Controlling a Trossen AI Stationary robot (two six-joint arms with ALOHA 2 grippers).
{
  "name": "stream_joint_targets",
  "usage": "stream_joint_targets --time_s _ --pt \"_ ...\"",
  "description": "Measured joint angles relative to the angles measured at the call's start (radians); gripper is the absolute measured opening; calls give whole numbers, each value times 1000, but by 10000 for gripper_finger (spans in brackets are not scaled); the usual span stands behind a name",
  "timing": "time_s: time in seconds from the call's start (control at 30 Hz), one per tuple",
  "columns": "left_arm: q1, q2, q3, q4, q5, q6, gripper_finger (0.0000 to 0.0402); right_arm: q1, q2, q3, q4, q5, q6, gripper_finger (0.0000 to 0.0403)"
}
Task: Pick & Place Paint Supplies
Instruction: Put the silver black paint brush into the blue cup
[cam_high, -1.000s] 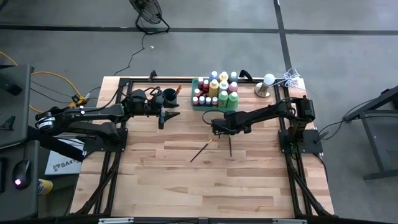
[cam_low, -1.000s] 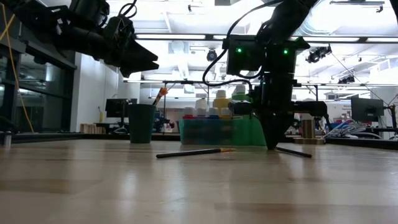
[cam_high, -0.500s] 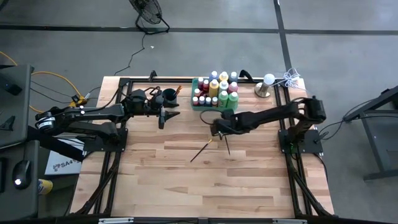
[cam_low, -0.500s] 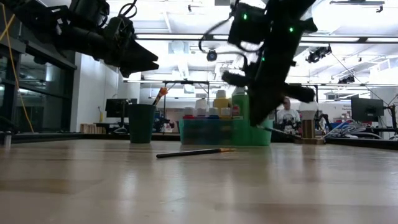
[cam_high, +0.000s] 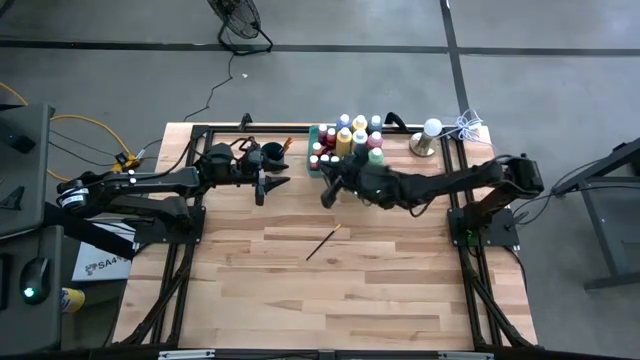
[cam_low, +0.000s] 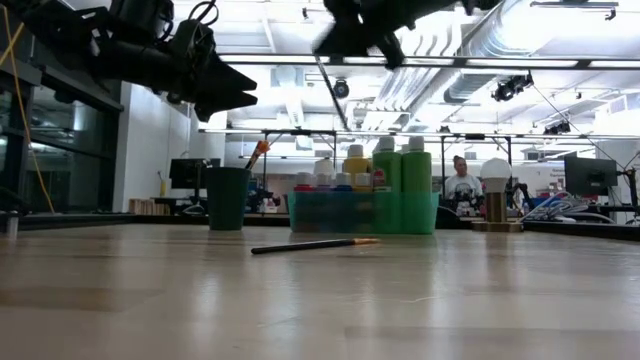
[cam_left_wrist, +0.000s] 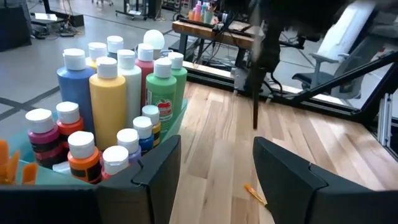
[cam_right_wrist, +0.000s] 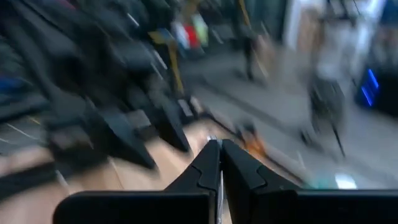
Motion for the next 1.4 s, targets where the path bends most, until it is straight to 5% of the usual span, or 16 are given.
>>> stream_joint_targets --time_s 0.17,0.47,0.93,1.4 --pt "0 0 0 35 0 -9 198 -32 4 0 240 -199 -234 3" --pt "0 0 0 108 77 -50 198 -83 88 0 403 -528 -313 3" --pt "0 0 0 198 211 -62 198 -103 234 5 687 -562 -298 3" --pt "0 0 0 235 213 -59 198 -104 309 100 684 -581 -288 3"
